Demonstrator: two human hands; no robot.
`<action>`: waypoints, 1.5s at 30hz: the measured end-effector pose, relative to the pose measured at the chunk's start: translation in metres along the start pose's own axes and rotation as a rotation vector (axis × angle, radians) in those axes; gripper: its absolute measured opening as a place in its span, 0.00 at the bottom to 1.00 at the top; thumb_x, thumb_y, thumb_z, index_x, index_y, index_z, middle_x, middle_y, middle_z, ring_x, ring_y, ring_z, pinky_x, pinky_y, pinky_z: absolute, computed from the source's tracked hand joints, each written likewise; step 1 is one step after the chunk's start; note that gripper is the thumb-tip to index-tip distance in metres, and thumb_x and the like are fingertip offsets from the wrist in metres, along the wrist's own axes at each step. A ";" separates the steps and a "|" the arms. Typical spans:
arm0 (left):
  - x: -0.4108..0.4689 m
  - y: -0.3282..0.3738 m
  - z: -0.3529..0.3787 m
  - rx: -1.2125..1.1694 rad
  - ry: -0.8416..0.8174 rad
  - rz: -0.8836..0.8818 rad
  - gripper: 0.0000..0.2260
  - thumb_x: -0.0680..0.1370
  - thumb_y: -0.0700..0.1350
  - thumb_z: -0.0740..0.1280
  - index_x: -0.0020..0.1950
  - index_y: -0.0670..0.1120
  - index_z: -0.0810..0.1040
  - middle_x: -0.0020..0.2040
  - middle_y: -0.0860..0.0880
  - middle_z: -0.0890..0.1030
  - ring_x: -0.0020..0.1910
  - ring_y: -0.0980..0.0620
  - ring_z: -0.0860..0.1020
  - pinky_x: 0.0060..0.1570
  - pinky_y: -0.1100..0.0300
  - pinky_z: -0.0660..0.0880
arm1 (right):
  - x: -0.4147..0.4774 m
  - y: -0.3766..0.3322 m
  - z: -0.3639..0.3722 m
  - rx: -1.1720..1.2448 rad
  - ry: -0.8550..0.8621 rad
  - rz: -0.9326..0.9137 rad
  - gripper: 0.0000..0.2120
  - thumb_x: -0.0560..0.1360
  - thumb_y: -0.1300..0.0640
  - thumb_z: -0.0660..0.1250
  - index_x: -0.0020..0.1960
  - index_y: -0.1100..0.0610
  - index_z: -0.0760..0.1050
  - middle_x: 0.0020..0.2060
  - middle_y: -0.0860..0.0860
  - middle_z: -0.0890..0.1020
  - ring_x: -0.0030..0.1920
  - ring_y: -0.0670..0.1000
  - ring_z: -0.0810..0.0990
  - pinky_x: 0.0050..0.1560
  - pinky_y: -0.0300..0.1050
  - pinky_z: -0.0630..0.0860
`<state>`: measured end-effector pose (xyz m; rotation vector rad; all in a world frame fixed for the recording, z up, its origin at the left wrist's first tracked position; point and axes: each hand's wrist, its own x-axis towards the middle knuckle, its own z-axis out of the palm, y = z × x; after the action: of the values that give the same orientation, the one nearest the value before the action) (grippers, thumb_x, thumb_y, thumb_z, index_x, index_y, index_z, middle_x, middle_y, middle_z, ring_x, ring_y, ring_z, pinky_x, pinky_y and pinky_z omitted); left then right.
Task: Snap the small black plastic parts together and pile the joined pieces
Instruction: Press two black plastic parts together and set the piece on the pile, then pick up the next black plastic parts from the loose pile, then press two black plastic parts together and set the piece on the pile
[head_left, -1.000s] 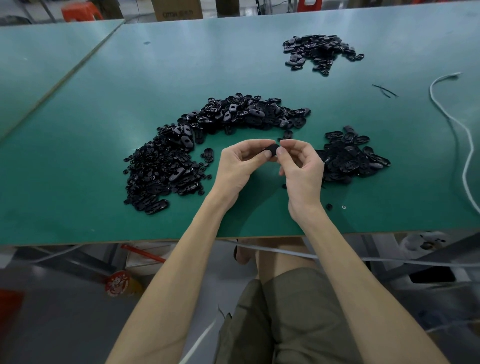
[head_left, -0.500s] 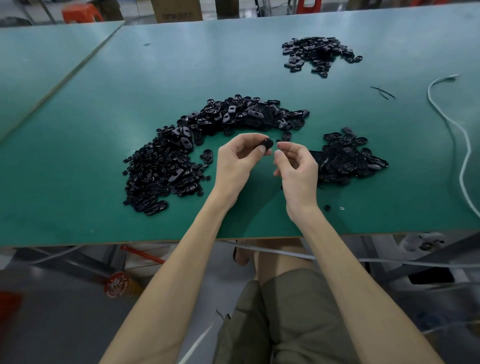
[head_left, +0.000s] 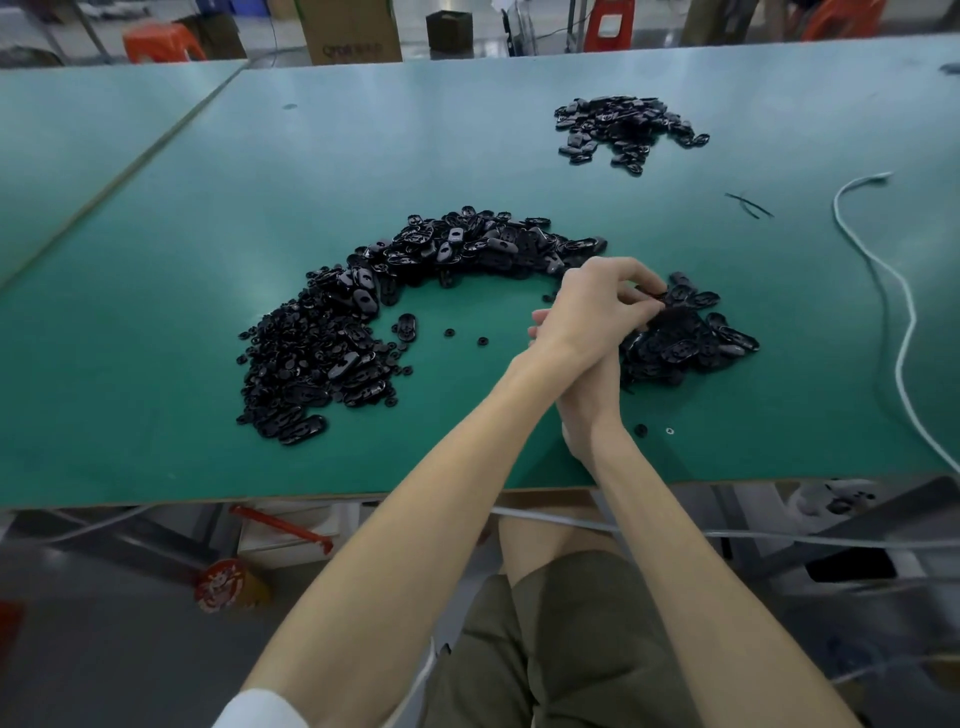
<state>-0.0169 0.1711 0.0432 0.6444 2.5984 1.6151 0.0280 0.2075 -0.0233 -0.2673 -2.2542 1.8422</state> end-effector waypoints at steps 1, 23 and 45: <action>0.000 -0.001 -0.001 0.018 -0.034 0.008 0.08 0.79 0.37 0.72 0.56 0.44 0.86 0.47 0.49 0.88 0.46 0.58 0.85 0.55 0.67 0.79 | -0.001 -0.001 -0.001 -0.080 0.010 -0.067 0.15 0.81 0.74 0.61 0.67 0.71 0.73 0.44 0.49 0.76 0.47 0.50 0.77 0.58 0.53 0.74; -0.033 -0.070 -0.121 0.821 0.220 -0.495 0.12 0.79 0.33 0.63 0.61 0.39 0.77 0.66 0.37 0.76 0.65 0.39 0.73 0.64 0.48 0.71 | 0.001 -0.011 0.007 0.228 0.041 -0.020 0.10 0.80 0.67 0.67 0.49 0.53 0.81 0.41 0.50 0.85 0.39 0.42 0.82 0.40 0.37 0.78; -0.045 -0.046 -0.087 -0.427 0.184 -0.184 0.06 0.77 0.40 0.75 0.53 0.40 0.85 0.40 0.50 0.86 0.41 0.59 0.81 0.42 0.70 0.72 | 0.001 -0.009 0.009 0.253 -0.049 -0.049 0.13 0.86 0.53 0.61 0.55 0.59 0.82 0.43 0.52 0.88 0.39 0.49 0.85 0.36 0.41 0.78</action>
<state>-0.0106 0.0635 0.0354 0.2336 2.2166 2.1503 0.0243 0.1978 -0.0156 -0.1243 -2.0081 2.1011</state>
